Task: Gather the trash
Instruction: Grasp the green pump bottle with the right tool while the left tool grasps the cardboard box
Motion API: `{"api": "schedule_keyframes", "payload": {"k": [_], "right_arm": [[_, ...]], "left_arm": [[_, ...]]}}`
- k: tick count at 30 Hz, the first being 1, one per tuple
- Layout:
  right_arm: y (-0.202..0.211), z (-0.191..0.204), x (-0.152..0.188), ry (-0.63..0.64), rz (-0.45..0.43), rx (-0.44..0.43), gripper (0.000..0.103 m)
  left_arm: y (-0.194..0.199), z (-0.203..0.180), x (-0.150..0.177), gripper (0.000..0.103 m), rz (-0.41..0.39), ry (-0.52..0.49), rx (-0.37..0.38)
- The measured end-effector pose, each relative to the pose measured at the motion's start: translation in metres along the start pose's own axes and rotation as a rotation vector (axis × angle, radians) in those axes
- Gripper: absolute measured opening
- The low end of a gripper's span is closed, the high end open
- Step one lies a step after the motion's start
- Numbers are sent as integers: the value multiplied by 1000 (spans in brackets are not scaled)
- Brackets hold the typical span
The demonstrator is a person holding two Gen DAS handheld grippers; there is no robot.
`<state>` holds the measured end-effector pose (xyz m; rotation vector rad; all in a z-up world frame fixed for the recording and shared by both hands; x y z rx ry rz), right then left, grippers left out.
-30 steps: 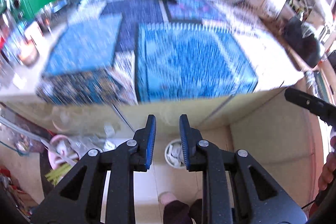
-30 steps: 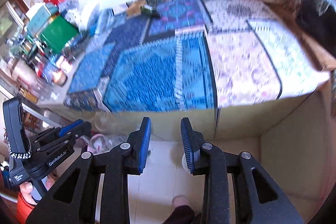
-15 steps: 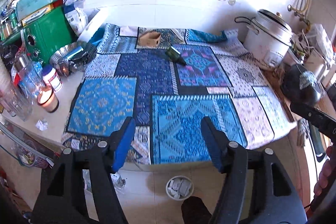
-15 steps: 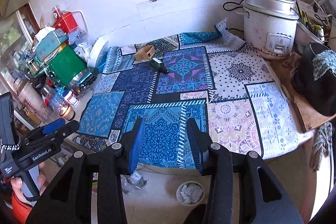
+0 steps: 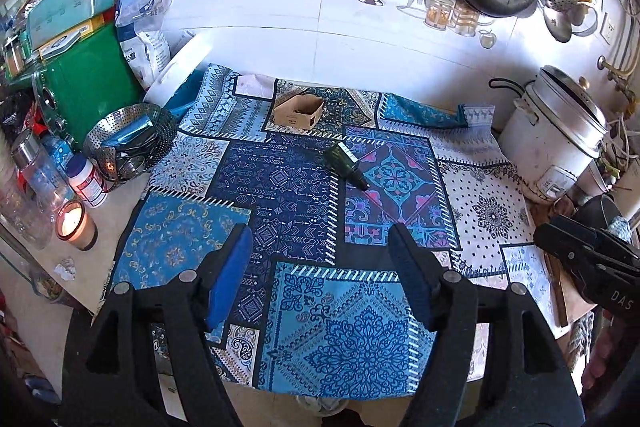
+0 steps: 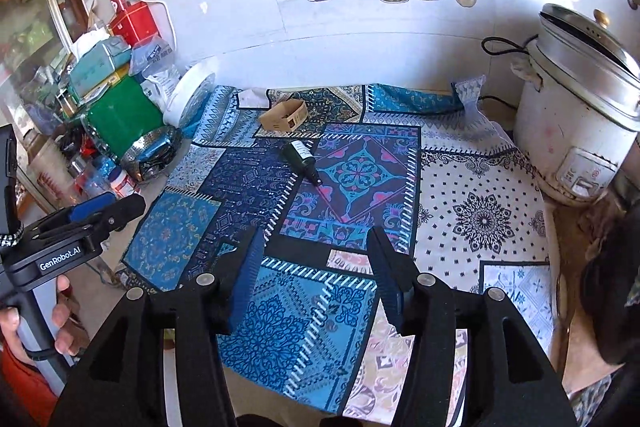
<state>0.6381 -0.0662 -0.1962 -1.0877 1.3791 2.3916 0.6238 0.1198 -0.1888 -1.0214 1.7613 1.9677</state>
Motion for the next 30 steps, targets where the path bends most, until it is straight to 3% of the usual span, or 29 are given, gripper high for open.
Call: {"api": "schedule_keyframes", "payload": {"k": [5,10,21,30], "right_arm": [[-39,-5,-20,-4,44,-56,50],[-84,-6,-39,-9,76,-46,50],[-221,-3,-62,-121,219,12,50],[-301,-16,-61,-119,335,88,50]], "left_arm": [[-32,5,-24,69,20,6,-18],[-79,21,-50,69,48,11,-13],[-206,60,-128,69,137,-58,45],[-305,46,-161,69,204,-126,94]]}}
Point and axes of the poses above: each gripper's, at about its wrist camera, not at the fingertips, and y roughly against the way its jaws point, z to its left, x to its underside, the point moved 8 cm from there along -y, roughly the way its jaws point, and after that the axes turned 8 degrees about -x, right-handed, at the moved point
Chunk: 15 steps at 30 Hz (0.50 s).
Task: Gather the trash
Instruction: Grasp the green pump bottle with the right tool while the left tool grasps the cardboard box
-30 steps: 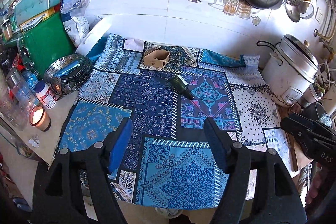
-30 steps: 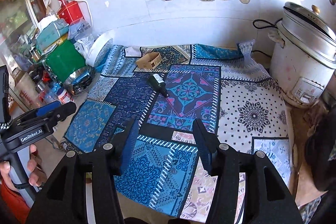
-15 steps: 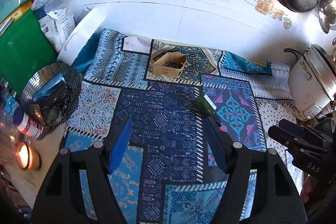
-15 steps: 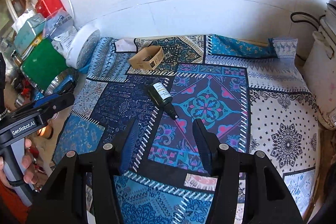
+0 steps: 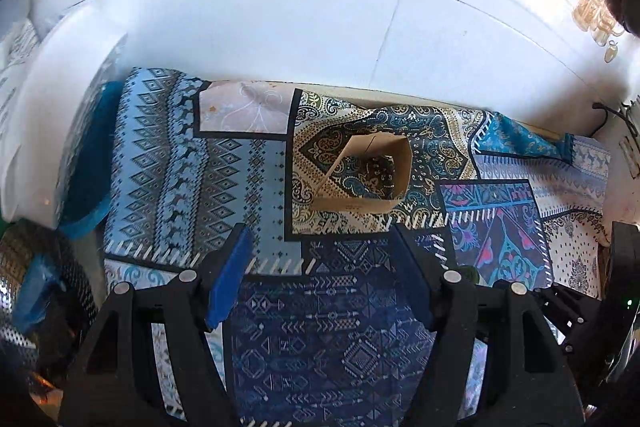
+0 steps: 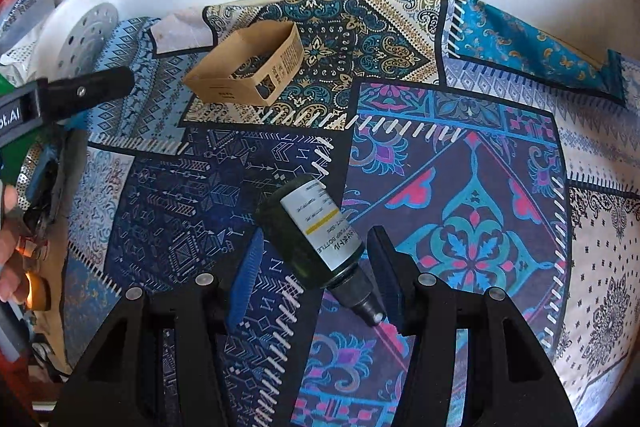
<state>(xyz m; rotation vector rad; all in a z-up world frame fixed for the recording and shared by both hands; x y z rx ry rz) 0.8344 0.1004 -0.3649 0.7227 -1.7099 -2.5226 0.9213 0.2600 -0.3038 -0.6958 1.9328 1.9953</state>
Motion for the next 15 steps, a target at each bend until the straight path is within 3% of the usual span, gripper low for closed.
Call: {"api": "schedule_keyframes", "payload": {"k": [4,6,9,14,15], "right_arm": [[-16,-9,-3,-46,9,11,50],[-18,-12,-3,-72,-1,0,50],[-18,-16,-4,-96,-16,-8,40],[-13,-15,-6,-101,-39,-21,39],[-11,-16,-6,-98,-46,-19,39]], "left_arm": [[-36,-5,-18,64,28,-27,11],[-52,-6,-25,56,41,-30,13],[-72,-8,-31,47,60,-38,6],[-96,-12,-29,37,89,-56,6],[-99,-12,-28,28,97,-55,4]]}}
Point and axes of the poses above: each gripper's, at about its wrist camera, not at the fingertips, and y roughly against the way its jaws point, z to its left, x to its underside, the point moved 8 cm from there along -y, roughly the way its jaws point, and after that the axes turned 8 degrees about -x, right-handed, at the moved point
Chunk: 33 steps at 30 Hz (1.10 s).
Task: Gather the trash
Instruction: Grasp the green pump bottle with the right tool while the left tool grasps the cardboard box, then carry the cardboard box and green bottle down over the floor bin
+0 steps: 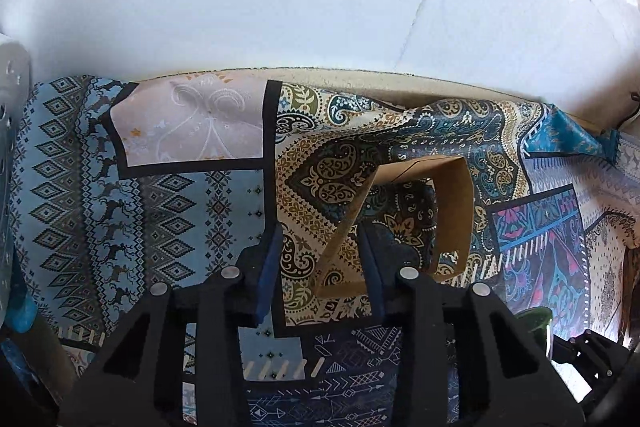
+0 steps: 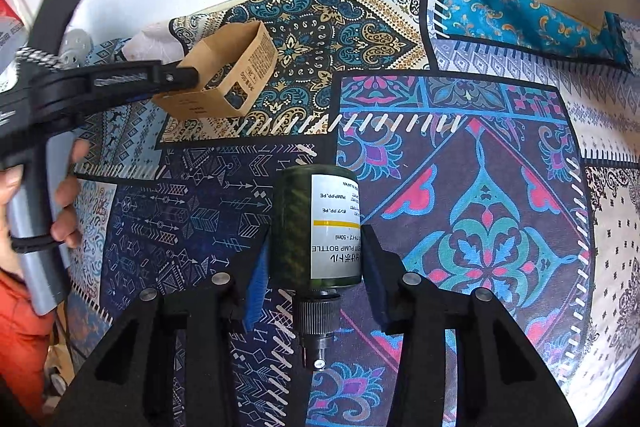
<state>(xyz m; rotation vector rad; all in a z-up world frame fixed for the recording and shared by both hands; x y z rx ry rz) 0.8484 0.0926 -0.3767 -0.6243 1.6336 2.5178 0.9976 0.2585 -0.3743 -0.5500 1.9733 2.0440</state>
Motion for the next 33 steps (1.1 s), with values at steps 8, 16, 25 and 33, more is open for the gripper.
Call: {"api": "schedule_keyframes", "payload": {"k": [8,16,25,33], "right_arm": [[25,-4,7,-13,-46,-18,39],[69,-7,17,-11,-117,-30,39],[148,-17,53,40,-207,-66,39],[213,-33,107,129,-227,-97,39]], "left_arm": [[10,-9,16,0,2,47,59],[72,-24,40,0,-91,10,9],[161,-52,90,0,-182,47,-23],[229,-96,173,0,-213,142,-51]]}}
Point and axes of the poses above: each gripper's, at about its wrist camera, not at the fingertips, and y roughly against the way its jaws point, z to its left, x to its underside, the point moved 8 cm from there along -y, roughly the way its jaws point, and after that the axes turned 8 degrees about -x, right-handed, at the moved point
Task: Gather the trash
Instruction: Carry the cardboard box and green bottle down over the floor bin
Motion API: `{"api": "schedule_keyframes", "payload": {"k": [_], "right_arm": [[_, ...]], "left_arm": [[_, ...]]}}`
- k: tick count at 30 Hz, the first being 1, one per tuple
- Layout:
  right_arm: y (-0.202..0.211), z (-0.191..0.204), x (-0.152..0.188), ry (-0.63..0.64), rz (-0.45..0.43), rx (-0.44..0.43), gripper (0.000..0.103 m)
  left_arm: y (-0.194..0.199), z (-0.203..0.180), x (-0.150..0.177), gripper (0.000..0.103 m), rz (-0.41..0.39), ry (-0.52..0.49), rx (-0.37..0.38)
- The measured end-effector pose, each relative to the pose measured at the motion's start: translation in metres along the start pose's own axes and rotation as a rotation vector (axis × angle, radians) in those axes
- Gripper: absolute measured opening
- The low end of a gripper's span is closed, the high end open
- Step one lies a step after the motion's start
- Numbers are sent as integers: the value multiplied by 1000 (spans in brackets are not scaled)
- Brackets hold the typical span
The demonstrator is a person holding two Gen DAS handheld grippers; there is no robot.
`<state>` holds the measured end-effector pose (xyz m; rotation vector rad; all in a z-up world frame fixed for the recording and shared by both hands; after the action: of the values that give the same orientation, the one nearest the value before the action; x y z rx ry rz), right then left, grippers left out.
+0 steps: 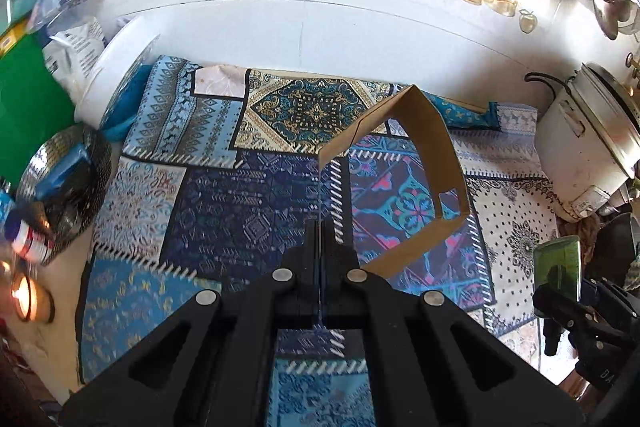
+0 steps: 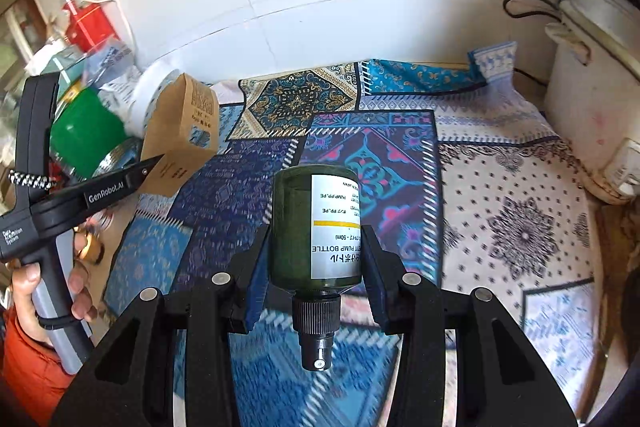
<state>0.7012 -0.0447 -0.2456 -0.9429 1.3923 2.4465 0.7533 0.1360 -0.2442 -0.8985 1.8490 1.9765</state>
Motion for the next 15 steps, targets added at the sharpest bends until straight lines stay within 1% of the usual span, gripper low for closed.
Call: {"api": "schedule_keyframes", "payload": {"k": [4,8,12,15], "right_arm": [[24,0,19,31,9,-6,39],[46,6,38,42,1,-24,39],[62,13,57,36,-12,-28,39],[70,21,72,19,-18,-36,39]], "left_arm": [[33,-11,37,0,1,24,-4],[64,-14,71,0,-5,19,-24],[84,-14,104,0,0,-8,-42],[93,-12,125,0,12,-25,-40]]}}
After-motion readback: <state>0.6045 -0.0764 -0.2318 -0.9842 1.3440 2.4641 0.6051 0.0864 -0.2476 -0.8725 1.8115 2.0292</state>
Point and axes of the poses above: each gripper's, at about its wrist camera, not at the fingertips, and y roughly against the way its jaws point, z to its left, x to its underside, the point moved 8 cm from there along -y, roughly the way its jaws point, and after that the axes turned 8 degrees about -x, right-handed, at the moved point
